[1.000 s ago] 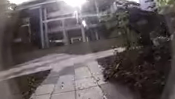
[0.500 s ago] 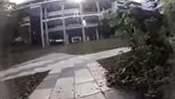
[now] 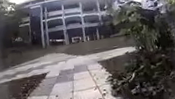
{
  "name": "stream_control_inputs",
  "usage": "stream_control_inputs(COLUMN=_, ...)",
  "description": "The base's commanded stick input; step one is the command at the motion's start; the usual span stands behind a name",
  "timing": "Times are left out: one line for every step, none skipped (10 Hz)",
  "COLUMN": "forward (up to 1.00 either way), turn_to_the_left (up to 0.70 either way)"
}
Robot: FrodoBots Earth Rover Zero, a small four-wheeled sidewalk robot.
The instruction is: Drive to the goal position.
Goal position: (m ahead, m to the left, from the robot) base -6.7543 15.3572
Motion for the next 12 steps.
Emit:
stream_control_inputs(forward=0.50, turn_to_the_left=0.00)
stream_control_inputs(forward=0.50, turn_to_the_left=0.00)
stream_control_inputs(forward=0.50, turn_to_the_left=0.00)
stream_control_inputs(forward=0.50, turn_to_the_left=0.00)
stream_control_inputs(forward=0.50, turn_to_the_left=0.00)
stream_control_inputs(forward=0.50, turn_to_the_left=0.00)
stream_control_inputs(forward=0.50, turn_to_the_left=0.00)
stream_control_inputs(forward=0.50, turn_to_the_left=0.00)
stream_control_inputs(forward=0.50, turn_to_the_left=0.00)
stream_control_inputs(forward=0.50, turn_to_the_left=0.00)
stream_control_inputs(forward=0.50, turn_to_the_left=0.00)
stream_control_inputs(forward=0.50, turn_to_the_left=0.00)
